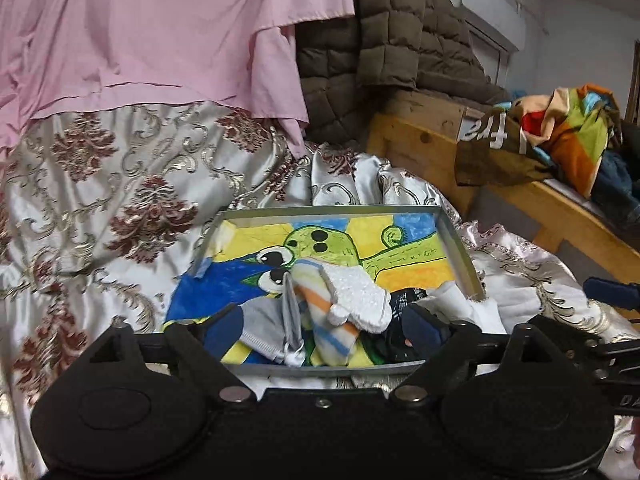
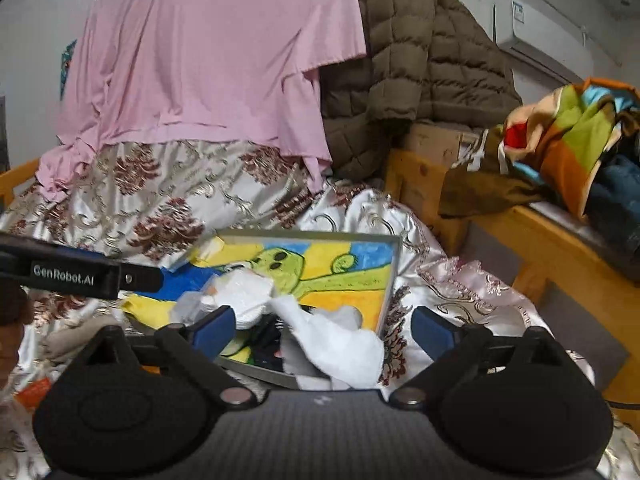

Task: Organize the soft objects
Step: 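Move both open tools back over the pile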

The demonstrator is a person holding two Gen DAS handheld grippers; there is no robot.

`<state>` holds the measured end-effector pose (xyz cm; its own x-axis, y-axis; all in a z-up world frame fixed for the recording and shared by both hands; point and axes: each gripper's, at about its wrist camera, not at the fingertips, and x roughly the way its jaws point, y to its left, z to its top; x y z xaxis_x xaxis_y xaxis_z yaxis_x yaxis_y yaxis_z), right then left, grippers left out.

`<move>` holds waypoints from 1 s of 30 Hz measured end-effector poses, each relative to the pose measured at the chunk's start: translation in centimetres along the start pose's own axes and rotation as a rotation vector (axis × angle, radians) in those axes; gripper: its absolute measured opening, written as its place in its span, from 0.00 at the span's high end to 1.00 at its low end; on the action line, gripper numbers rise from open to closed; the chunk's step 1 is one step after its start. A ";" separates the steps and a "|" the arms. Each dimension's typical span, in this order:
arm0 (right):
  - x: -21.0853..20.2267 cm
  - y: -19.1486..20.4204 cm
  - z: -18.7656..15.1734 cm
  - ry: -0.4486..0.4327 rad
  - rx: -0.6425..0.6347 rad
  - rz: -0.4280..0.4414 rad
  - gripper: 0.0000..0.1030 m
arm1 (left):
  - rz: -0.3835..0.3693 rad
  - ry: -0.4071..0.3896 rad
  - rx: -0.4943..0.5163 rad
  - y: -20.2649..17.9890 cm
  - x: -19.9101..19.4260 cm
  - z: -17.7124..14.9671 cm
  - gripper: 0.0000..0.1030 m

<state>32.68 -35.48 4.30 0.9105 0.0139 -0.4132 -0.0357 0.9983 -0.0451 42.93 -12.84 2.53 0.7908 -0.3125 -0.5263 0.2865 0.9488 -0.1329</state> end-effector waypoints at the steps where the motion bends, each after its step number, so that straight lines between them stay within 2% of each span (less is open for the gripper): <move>1: -0.8 0.3 0.1 -0.010 -0.003 0.002 0.03 | 0.000 -0.006 -0.004 0.1 -0.7 -0.2 0.10; 9: -6.9 3.1 0.1 -0.067 -0.016 0.018 0.00 | 0.003 -0.098 0.012 0.9 -7.8 -2.7 0.01; 14: -9.5 5.2 -0.9 -0.074 -0.046 0.025 0.00 | 0.003 -0.138 0.034 1.3 -11.8 -4.7 0.01; 20: -12.1 7.0 -2.9 -0.083 -0.028 0.017 0.00 | 0.059 -0.197 0.025 1.6 -15.7 -7.5 0.01; 30: -14.2 9.8 -8.1 -0.026 -0.037 0.029 0.00 | 0.068 -0.117 0.056 3.2 -18.5 -11.6 0.01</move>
<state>16.04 -26.34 2.35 0.9193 0.0443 -0.3910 -0.0766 0.9948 -0.0676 22.93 -3.53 2.06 0.8660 -0.2540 -0.4308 0.2574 0.9649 -0.0514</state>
